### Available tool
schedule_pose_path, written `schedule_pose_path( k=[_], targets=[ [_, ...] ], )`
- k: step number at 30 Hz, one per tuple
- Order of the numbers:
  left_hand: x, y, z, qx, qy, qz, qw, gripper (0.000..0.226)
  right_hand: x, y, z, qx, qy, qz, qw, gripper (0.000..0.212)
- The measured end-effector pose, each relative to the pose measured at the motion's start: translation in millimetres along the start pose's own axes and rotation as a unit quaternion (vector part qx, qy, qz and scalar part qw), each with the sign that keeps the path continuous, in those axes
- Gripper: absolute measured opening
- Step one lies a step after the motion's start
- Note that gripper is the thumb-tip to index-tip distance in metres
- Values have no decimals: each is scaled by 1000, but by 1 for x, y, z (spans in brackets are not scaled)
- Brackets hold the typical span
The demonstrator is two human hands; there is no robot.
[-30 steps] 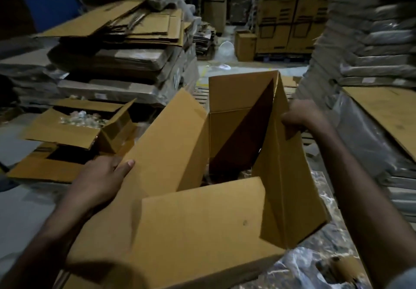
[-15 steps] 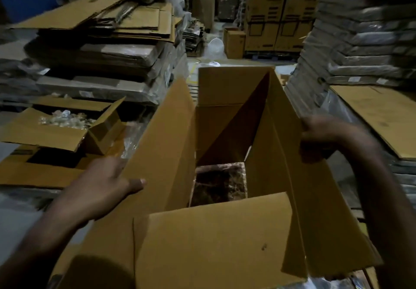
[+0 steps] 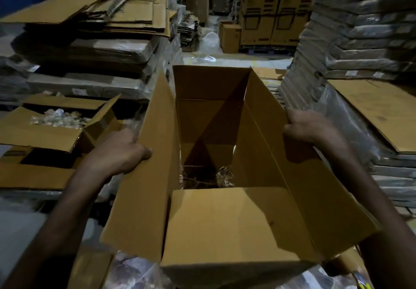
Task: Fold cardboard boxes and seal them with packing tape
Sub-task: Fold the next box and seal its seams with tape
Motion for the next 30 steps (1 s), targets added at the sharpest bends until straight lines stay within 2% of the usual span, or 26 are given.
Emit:
schedule_pose_path(
  k=[2,4,9,11,14,16,20,22,25,30],
  targets=[
    [-1,-10,16,-20,-49,28,998,24,-2,-11,-8,0,24,18,1000,39],
    [-5,-23,35,-45,-89,64,993,11,-4,-20,-18,10,30,54,998,39],
    [-43,-77,43,-53,-115,143,982,33,-7,-44,-22,-5,-2,117,993,28],
    [-72,-100,19,-52,-136,132,980,36,-17,-53,-20,-21,-48,115,992,28],
    [-95,-107,-23,-26,-100,101,990,18,-41,-65,-15,-38,-101,94,990,37],
    [-89,-109,-41,-5,-102,97,990,11,-47,-73,-11,-41,-114,87,989,39],
    [-48,-114,-40,6,-139,78,987,15,-33,-89,-12,-27,-101,97,990,28],
    [-18,-103,-31,-6,-145,95,985,14,-26,-96,-17,-11,-78,104,991,27],
    [15,-84,-16,-32,-132,136,981,8,-27,-99,-28,29,19,94,995,30],
    [7,-86,-5,-45,-115,157,980,15,-77,-90,-13,17,41,72,996,33]
  ],
)
Point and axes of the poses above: each hand's wrist, its own y-axis away from the middle knuckle, its own x-axis out of the back of the hand, z = x × y, the point moved 5 cm from there along -y, towards the middle knuckle, and after that the axes turned 9 degrees about x, right-handed, at the moved point
